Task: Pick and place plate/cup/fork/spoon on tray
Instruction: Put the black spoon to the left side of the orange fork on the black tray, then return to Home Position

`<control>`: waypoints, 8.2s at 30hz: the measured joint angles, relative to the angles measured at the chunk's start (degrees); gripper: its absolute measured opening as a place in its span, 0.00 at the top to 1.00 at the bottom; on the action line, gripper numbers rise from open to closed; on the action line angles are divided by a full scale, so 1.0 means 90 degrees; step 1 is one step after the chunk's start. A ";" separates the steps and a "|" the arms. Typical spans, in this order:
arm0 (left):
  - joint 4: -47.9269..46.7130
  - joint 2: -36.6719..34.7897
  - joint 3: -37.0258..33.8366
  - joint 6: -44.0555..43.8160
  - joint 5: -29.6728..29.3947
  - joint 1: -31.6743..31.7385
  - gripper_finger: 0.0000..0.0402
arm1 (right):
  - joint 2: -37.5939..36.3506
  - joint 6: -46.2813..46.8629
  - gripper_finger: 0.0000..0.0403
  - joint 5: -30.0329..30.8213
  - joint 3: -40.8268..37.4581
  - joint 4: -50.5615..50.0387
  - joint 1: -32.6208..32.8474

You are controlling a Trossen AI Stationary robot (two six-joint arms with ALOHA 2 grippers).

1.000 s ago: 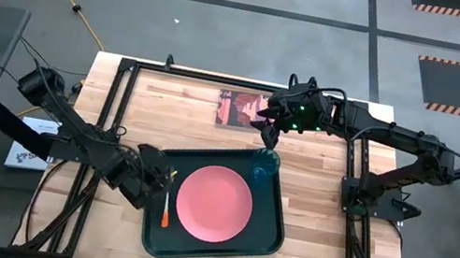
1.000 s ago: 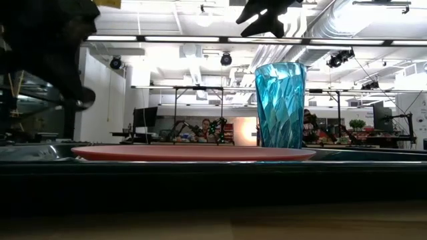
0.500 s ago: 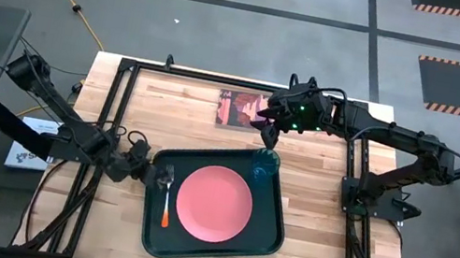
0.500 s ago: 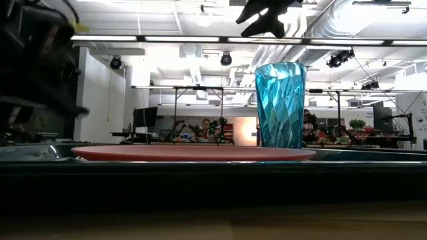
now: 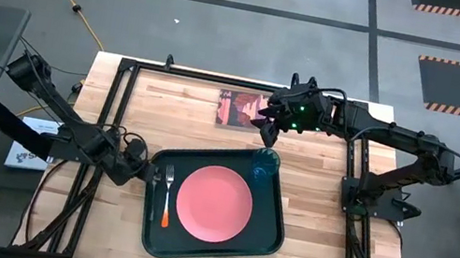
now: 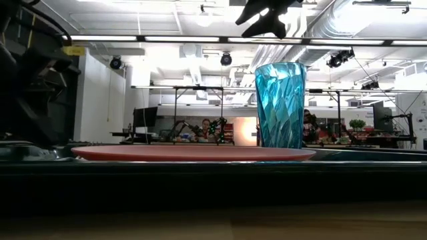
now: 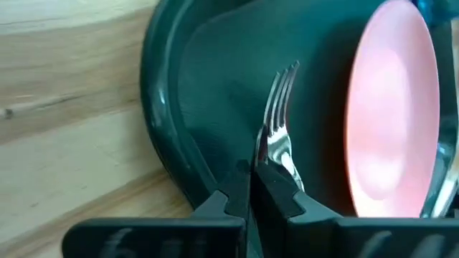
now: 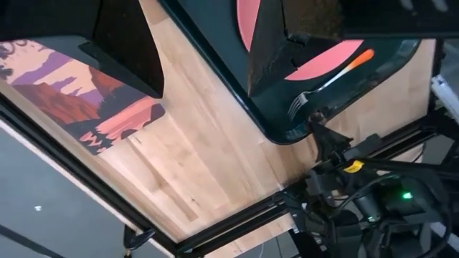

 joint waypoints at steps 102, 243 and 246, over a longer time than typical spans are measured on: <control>0.1671 -0.2568 0.2416 0.9698 0.0881 0.3706 1.00 | -0.1518 0.1018 0.97 0.0801 -0.0002 -0.1351 0.1344; 0.2843 -0.5096 -0.1428 0.7963 0.0409 0.3699 1.00 | -0.8255 0.0834 1.00 0.1179 -0.8462 0.3803 0.1036; 0.2843 -0.5096 -0.1428 0.7964 0.0409 0.3700 1.00 | -0.8255 0.0834 1.00 0.1179 -0.8461 0.3801 0.1036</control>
